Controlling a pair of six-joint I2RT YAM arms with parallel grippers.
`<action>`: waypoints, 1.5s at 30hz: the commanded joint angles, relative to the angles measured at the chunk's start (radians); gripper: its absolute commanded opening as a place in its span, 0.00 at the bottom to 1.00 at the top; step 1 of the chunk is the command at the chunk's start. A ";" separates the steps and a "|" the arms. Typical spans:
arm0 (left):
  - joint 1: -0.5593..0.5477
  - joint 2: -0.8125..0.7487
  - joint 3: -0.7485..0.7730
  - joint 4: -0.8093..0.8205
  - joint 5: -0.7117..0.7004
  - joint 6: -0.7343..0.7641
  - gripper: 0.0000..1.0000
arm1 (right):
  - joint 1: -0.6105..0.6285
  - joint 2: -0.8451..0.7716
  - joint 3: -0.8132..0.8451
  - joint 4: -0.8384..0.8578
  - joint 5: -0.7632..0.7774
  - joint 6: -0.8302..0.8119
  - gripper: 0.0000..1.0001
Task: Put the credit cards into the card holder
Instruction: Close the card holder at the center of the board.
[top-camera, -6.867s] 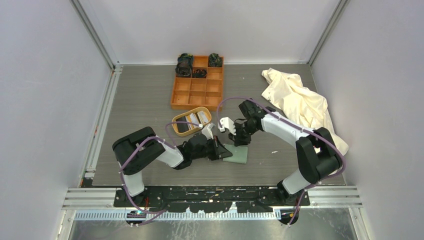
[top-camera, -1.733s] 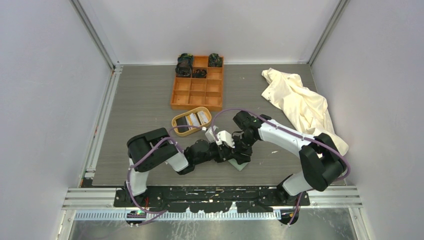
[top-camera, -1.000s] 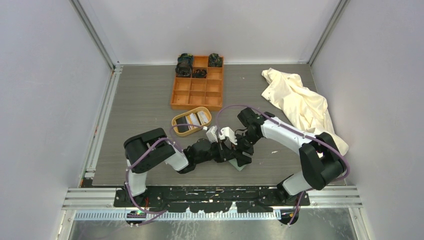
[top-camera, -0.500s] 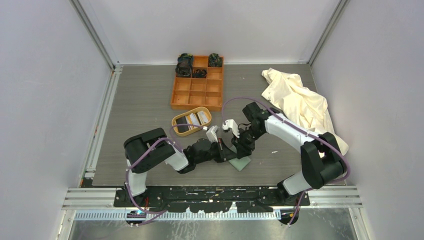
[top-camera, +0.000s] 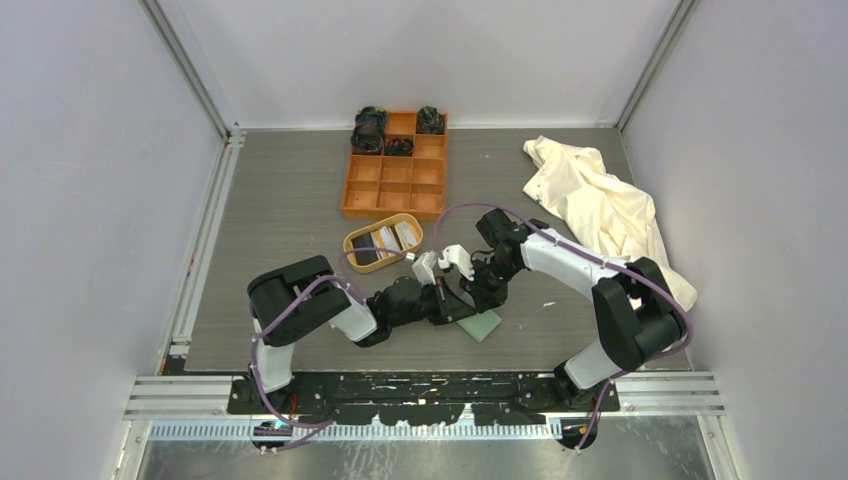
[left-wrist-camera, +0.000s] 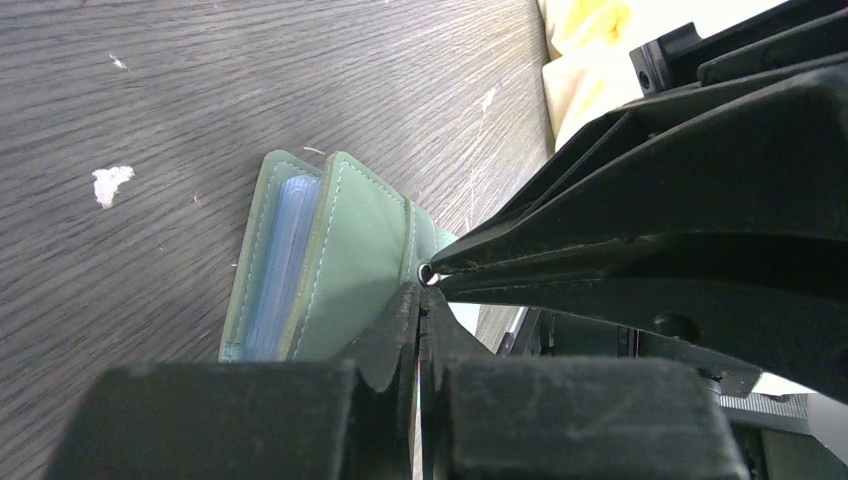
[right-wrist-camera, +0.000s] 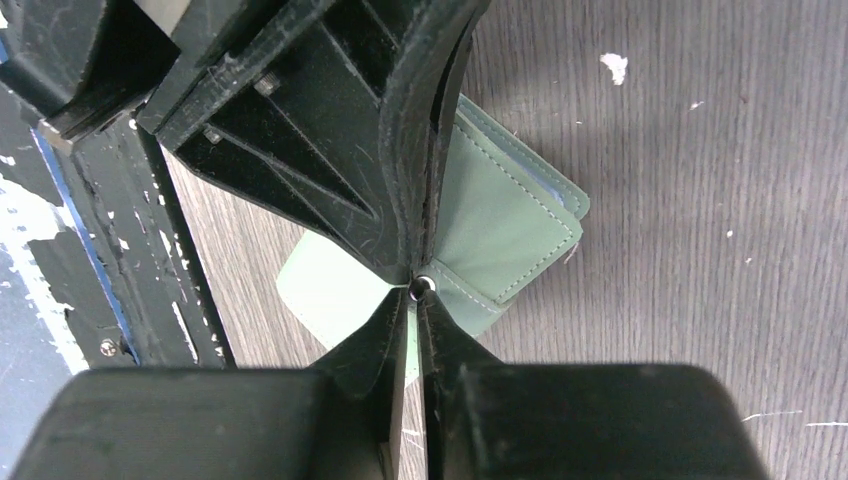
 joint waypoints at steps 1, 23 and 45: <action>0.008 0.030 -0.008 -0.114 -0.023 0.037 0.00 | 0.026 0.012 -0.002 0.026 0.038 -0.026 0.12; 0.000 0.072 -0.047 -0.063 -0.008 -0.011 0.00 | 0.136 0.035 -0.012 0.141 0.147 0.086 0.01; -0.012 0.076 -0.064 -0.156 -0.034 -0.026 0.00 | 0.214 0.145 0.058 0.184 0.315 0.311 0.01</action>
